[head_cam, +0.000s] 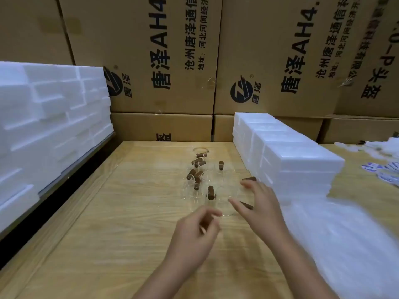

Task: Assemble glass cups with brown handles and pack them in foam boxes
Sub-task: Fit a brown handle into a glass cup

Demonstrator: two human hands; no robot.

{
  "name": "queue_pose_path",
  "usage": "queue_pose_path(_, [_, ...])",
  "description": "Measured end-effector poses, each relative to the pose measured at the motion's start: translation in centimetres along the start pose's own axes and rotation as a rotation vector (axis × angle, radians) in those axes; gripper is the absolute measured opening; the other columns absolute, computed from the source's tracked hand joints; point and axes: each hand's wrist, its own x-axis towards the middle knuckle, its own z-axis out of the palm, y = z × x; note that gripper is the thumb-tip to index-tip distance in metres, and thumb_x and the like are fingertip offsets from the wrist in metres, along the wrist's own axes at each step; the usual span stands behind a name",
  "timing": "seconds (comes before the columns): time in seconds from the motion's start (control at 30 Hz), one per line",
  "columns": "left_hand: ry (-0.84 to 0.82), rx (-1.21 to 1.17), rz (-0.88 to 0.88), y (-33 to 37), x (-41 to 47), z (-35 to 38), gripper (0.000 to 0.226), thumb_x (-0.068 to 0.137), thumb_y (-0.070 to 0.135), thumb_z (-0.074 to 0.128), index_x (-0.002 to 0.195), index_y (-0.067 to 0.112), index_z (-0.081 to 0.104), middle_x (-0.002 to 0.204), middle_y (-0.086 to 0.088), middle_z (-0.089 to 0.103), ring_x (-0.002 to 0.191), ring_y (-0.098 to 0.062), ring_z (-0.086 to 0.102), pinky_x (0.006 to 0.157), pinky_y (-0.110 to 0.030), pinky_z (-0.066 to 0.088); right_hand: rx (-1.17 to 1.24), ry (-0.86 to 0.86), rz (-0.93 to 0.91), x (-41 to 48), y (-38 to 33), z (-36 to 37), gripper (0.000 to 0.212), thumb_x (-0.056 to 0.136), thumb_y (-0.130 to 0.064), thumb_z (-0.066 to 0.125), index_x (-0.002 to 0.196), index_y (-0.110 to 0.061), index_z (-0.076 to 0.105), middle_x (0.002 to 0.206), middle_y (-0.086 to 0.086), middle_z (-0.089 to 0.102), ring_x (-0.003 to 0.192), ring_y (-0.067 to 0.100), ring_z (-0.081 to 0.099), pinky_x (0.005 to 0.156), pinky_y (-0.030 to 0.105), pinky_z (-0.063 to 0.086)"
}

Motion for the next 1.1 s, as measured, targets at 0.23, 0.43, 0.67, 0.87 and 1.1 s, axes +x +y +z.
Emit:
queue_pose_path(0.23, [0.089, 0.038, -0.271, -5.9, 4.4, 1.6, 0.041, 0.084, 0.0, 0.058, 0.094, 0.04, 0.054, 0.091, 0.008, 0.063, 0.081, -0.005, 0.059, 0.07, -0.008, 0.043, -0.196, -0.056, 0.25, 2.4, 2.8, 6.6, 0.079, 0.074, -0.066, 0.064, 0.135, -0.02, 0.044, 0.134, -0.002, 0.051, 0.125, 0.021, 0.043, 0.102, 0.039, 0.036])
queue_pose_path(0.43, [0.119, 0.024, -0.214, -7.6, 4.6, 1.7, 0.046, 0.081, -0.001, 0.063, 0.099, 0.041, 0.055, 0.093, 0.011, 0.065, 0.08, -0.002, 0.059, 0.068, -0.011, 0.045, 0.003, 0.027, 0.189, 2.0, 3.3, 6.7, 0.058, 0.066, -0.053, 0.079, 0.11, -0.021, 0.058, 0.09, -0.014, 0.058, 0.095, 0.014, 0.063, 0.078, 0.032, 0.049])
queue_pose_path(0.67, [0.021, 0.096, 0.008, -7.0, 3.7, 1.2, 0.085, 0.073, 0.011, 0.078, 0.135, 0.043, 0.03, 0.132, 0.02, 0.047, 0.118, 0.005, 0.048, 0.092, -0.015, 0.044, 0.179, 0.009, 0.035, 1.3, 2.4, 4.2, 0.068, 0.058, -0.054, 0.081, 0.117, -0.028, 0.059, 0.082, -0.017, 0.056, 0.08, -0.012, 0.056, 0.066, 0.002, 0.041])
queue_pose_path(0.87, [0.022, 0.095, 0.09, -5.9, 3.2, -0.3, 0.097, 0.067, 0.039, 0.084, 0.147, 0.033, 0.029, 0.141, 0.027, 0.041, 0.125, 0.01, 0.043, 0.099, -0.009, 0.035, 0.174, -0.096, -0.214, 0.6, -0.2, 3.7, 0.07, 0.058, -0.053, 0.079, 0.121, -0.03, 0.06, 0.096, -0.028, 0.055, 0.095, -0.009, 0.051, 0.085, 0.013, 0.041])
queue_pose_path(1.1, [0.116, 0.128, 0.104, -6.2, 3.0, -1.0, 0.07, 0.065, 0.034, 0.088, 0.12, 0.045, 0.045, 0.117, 0.025, 0.06, 0.104, 0.0, 0.06, 0.088, -0.011, 0.043, 0.248, -0.212, -0.286, 0.6, -0.5, 4.0, 0.063, 0.064, -0.049, 0.08, 0.12, -0.049, 0.052, 0.085, -0.016, 0.056, 0.091, 0.002, 0.049, 0.08, 0.01, 0.035])
